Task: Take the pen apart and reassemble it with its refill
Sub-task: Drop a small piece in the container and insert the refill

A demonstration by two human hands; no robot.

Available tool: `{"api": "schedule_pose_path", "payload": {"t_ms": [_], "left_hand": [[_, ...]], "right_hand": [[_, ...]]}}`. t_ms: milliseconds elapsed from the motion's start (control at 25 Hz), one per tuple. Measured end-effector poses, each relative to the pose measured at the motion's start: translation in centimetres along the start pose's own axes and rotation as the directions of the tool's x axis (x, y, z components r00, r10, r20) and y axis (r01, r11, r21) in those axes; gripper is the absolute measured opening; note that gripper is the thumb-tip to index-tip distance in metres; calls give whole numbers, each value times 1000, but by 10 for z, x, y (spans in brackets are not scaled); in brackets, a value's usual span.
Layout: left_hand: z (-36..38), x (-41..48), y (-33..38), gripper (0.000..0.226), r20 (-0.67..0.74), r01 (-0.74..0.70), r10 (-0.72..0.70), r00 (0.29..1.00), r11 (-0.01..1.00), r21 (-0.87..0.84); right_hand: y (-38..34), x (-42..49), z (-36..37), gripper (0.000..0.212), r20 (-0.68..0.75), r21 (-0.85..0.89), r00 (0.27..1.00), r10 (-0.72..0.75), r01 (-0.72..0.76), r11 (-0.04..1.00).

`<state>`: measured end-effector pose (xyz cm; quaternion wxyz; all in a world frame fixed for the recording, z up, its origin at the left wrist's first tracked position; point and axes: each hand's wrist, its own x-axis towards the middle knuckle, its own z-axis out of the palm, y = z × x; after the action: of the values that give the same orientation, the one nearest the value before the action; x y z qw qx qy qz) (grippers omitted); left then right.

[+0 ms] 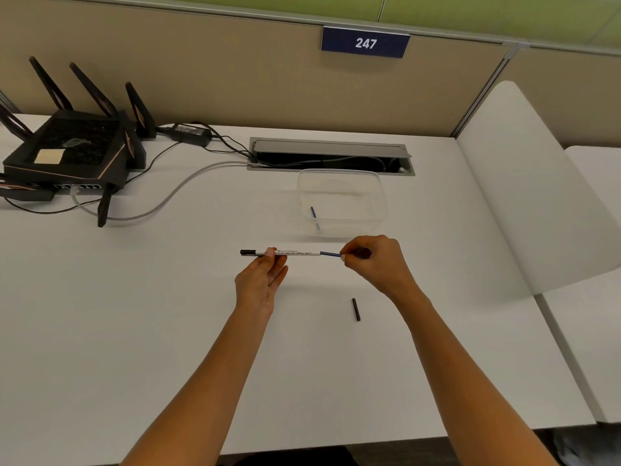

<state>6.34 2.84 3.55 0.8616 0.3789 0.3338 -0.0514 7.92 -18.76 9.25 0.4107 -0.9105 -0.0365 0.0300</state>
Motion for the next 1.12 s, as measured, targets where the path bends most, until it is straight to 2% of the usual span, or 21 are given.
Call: {"api": "schedule_pose_path", "payload": {"t_ms": [280, 800, 1120], "left_hand": [[-1, -2, 0, 9, 0, 2, -2, 1000, 1000, -2], [5, -5, -2, 10, 29, 43, -42, 999, 999, -6], [7, -2, -2, 10, 10, 49, -49, 999, 998, -36]], "right_hand": [[1, 0, 0, 11, 16, -35, 1000, -24, 24, 999], [-6, 4, 2, 11, 22, 20, 999, -48, 48, 999], [-4, -4, 6, 15, -64, 218, 991, 117, -101, 971]]}}
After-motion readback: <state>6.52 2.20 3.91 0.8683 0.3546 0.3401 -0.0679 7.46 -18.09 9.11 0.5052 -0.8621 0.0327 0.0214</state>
